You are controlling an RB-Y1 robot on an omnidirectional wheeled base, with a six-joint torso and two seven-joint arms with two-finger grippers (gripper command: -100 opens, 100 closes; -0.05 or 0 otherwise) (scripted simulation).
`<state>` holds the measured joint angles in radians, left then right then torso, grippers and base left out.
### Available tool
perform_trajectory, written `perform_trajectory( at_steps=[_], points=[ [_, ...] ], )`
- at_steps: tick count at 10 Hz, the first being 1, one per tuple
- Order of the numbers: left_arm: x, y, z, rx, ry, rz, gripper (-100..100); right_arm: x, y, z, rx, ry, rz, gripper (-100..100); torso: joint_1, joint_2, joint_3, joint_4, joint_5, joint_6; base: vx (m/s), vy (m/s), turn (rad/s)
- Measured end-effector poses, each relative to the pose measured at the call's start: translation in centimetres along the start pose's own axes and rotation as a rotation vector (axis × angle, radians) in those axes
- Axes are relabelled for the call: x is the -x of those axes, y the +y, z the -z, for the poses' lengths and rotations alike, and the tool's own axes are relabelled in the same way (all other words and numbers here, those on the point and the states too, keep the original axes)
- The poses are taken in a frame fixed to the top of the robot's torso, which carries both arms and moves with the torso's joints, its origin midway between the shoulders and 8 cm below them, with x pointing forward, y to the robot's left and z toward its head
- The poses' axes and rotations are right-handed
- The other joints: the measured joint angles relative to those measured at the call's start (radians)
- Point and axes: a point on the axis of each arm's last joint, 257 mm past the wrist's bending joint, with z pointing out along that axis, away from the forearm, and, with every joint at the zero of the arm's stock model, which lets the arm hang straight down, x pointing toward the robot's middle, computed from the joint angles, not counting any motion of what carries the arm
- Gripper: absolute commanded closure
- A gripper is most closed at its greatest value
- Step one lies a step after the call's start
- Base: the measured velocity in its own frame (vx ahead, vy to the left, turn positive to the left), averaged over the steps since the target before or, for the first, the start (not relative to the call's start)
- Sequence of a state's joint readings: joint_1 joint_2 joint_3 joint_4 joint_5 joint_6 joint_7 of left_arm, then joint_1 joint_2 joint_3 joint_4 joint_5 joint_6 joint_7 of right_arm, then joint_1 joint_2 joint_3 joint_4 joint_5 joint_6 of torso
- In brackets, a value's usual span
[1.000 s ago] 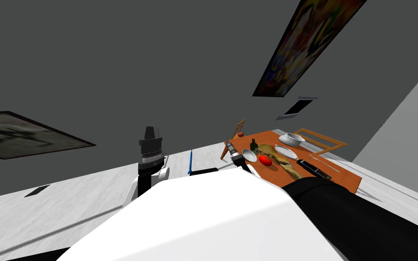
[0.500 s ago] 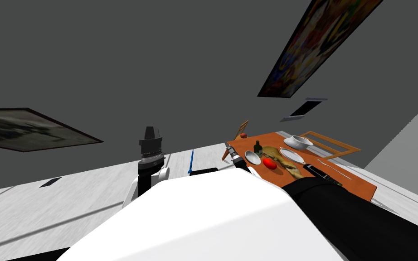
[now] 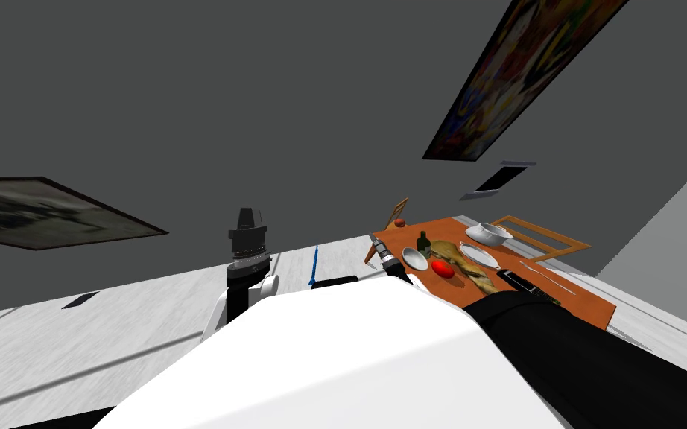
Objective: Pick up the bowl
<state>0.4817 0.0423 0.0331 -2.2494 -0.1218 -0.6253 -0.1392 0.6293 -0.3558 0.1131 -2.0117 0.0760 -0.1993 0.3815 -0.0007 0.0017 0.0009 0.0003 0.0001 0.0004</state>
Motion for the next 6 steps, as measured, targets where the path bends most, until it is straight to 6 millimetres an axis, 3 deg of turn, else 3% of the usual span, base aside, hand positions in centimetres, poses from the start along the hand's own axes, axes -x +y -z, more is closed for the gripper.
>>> perform_trajectory(
  at_steps=[1, 6],
  points=[
    [0.0, 0.0, 0.0, 0.000, 0.000, 0.000, 0, 0.0, 0.0, 0.0, 0.000, 0.000, 0.000, -100, 0.000, 0.000, 0.000, 0.000, 0.000, 0.000, 0.009, -0.026, 0.075],
    [0.0, 0.0, 0.0, 0.000, 0.000, 0.000, 0, -2.6, -4.9, 2.5, -0.098, 0.129, 0.167, -100, -0.001, -0.001, 0.000, 0.000, 0.000, 0.000, 0.014, -0.032, 0.043]
  ],
)
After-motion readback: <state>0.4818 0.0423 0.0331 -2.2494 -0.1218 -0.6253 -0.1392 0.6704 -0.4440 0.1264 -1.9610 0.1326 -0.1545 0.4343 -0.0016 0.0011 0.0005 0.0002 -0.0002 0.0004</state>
